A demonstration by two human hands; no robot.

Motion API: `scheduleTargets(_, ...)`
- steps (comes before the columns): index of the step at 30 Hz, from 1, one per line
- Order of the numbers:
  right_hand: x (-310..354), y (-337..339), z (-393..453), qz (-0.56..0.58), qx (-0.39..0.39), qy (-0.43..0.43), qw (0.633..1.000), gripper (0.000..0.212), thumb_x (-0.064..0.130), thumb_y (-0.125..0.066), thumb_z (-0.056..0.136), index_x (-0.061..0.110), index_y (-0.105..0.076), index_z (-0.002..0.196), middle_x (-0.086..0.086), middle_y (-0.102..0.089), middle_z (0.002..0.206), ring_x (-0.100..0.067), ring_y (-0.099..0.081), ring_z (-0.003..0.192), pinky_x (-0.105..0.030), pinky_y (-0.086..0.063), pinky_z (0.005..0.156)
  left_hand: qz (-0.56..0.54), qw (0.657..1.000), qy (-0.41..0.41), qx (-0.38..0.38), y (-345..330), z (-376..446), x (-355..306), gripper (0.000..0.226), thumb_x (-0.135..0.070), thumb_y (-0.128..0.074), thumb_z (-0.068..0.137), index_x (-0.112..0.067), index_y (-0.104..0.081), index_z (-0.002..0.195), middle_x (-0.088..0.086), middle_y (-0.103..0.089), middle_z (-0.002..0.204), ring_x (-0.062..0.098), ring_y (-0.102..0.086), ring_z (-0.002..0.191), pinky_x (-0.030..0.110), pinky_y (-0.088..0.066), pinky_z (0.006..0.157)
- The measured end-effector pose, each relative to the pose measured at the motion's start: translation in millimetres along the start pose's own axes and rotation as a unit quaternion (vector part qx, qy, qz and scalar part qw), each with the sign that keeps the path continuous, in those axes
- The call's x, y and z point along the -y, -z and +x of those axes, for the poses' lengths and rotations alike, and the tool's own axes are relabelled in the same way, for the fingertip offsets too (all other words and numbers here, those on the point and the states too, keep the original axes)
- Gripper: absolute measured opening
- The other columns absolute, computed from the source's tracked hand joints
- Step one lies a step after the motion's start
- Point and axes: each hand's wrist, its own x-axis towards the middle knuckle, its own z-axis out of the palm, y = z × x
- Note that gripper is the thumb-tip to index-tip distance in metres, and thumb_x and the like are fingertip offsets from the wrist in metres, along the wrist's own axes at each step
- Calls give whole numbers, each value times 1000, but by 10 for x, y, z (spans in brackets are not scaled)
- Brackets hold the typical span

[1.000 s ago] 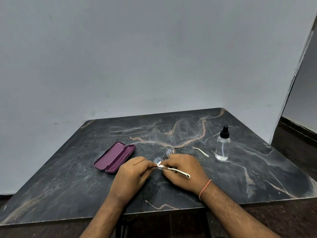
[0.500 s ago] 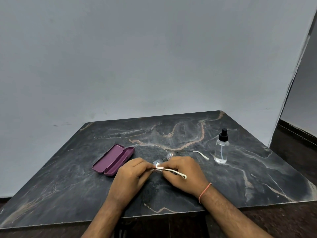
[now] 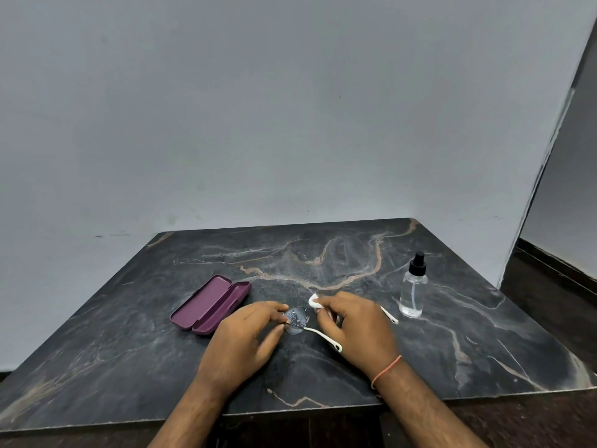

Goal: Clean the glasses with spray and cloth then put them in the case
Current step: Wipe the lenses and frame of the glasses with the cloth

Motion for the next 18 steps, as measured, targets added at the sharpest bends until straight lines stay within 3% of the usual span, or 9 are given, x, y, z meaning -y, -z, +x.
scheduleTargets(5, -103, 57, 23, -145, -6, 81, 986, 12, 26, -74, 87, 27, -78, 98, 7, -67, 81, -21, -68, 61, -31, -50, 51, -1, 1000, -30, 7, -7, -2, 39, 15, -21, -90, 89, -25, -78, 98, -18, -78, 116, -6, -70, 113, 20, -58, 97)
scheduleTargets(12, -241, 70, 3, -209, 36, 69, 975, 25, 37, -51, 92, 24, -70, 82, 3, -63, 76, -27, -65, 58, -35, -49, 52, 2, 999, -44, 20, -5, 16, 17, 15, -18, -91, 88, -22, -78, 96, -13, -80, 108, -1, -73, 108, 21, -59, 91)
scheduleTargets(15, -235, 41, 17, -207, 55, 36, 976, 32, 41, -47, 92, 26, -74, 88, 4, -64, 77, -26, -67, 62, -34, -49, 54, 12, 999, -48, 22, -6, 8, 13, 14, -17, -90, 89, -19, -78, 97, -11, -80, 106, 0, -72, 108, 21, -58, 91)
scheduleTargets(18, -242, 56, 13, -170, 93, 58, 979, 32, 43, -50, 93, 30, -78, 102, 7, -65, 81, -21, -68, 68, -33, -53, 58, 18, 998, -54, 21, -14, 11, 17, 13, -16, -89, 90, -18, -78, 97, -9, -80, 105, 4, -74, 106, 21, -58, 91)
